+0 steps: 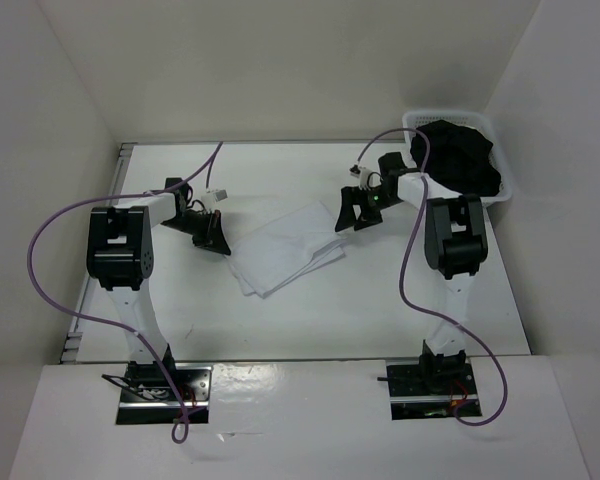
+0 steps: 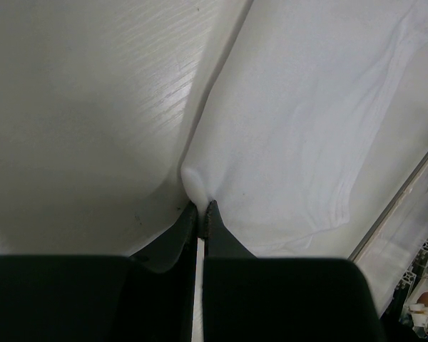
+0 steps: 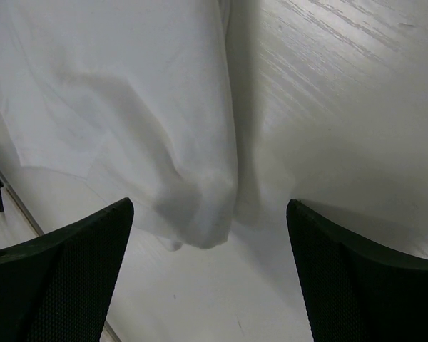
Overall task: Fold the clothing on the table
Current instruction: Fold the skirt
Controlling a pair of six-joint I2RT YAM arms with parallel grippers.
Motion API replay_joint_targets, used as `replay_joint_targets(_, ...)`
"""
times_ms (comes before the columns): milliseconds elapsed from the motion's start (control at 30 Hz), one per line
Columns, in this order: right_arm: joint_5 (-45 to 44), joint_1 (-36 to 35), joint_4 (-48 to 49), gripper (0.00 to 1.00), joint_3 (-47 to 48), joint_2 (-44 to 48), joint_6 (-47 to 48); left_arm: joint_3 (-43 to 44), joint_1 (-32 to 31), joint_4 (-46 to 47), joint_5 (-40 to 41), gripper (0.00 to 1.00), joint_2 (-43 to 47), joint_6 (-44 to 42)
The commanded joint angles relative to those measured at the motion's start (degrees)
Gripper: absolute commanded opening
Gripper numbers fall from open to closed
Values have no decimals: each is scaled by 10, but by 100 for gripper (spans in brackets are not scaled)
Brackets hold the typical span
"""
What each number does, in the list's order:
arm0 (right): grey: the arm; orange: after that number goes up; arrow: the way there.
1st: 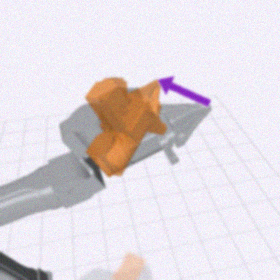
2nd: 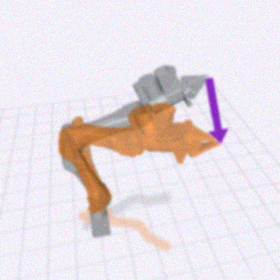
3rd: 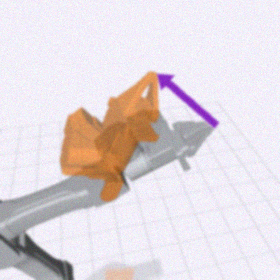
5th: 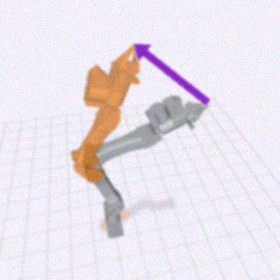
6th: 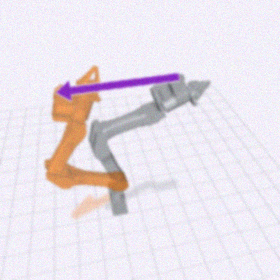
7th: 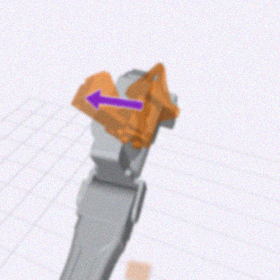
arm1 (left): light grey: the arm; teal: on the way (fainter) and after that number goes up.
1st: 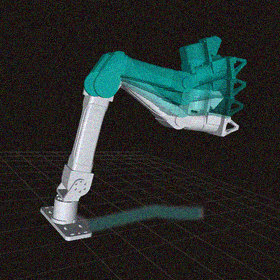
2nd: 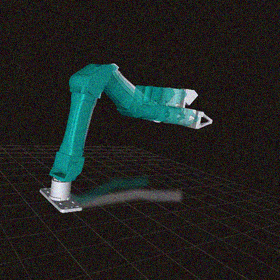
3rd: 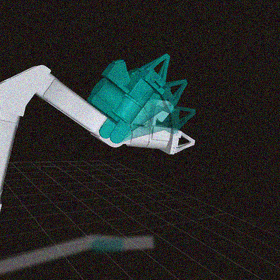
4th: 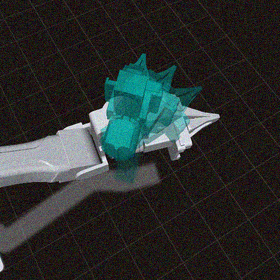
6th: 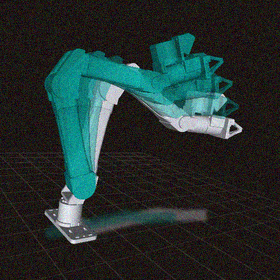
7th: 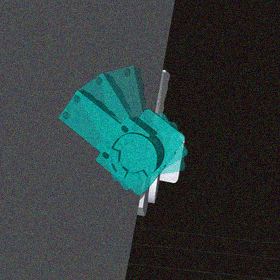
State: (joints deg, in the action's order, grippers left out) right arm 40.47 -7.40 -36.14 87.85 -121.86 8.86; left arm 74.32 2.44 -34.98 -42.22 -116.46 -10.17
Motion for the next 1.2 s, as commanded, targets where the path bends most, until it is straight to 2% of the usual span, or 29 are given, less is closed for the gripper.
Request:
replay_joint_targets(0, -6, -21, 6, 91, 8, -28, 2, -11, 2, -14, 7, 0, 15, -23)
replay_joint_targets(567, 0, -37, 1, 86, -41, -6, 7, -11, 2, -14, 2, 0, 15, -23)
replay_joint_targets(1167, 0, -75, -25, 86, -88, 0, 28, -11, 2, -14, -3, 0, 20, -28)
